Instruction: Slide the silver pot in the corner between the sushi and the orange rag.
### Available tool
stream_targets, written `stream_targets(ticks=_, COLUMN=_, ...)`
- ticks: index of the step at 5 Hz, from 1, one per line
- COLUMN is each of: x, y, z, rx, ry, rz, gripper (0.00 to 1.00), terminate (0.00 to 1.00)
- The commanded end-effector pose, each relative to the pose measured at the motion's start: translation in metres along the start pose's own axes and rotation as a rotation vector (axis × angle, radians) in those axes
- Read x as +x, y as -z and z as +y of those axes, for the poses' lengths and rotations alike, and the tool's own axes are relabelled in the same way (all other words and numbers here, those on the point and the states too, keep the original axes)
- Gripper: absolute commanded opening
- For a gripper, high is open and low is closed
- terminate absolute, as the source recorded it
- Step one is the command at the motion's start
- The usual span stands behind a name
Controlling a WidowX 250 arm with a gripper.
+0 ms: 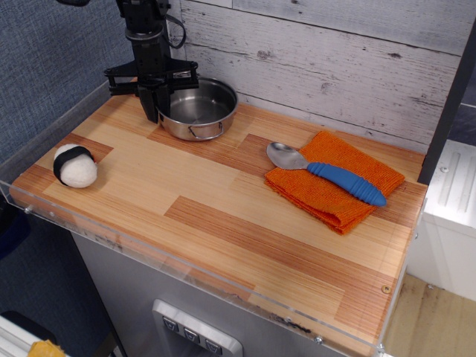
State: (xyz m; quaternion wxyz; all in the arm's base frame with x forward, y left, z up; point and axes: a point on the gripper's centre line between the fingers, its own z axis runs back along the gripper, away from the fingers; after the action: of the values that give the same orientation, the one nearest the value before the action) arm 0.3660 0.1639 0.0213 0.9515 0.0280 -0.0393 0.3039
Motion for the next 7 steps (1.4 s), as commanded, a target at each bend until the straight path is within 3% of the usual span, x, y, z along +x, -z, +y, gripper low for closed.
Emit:
stream_targets(ticks=1, x=-0.014, y=-0.018, z=0.004, rx=-0.012, ry=-0.029, rz=0.009, gripper=1.00, terminate=0.00)
stream_targets(ticks=4, x=-0.012, y=-0.037, z=0.006, rx=-0.046, ry=-0.025, rz=-0.014, gripper=1.00, terminate=0.00)
stream_targets(ticks=7, x=-0.022, y=-0.111, z=0.003, rx=-0.119, ry=0.031, rz=-0.127, gripper=1.00, terminate=0.00)
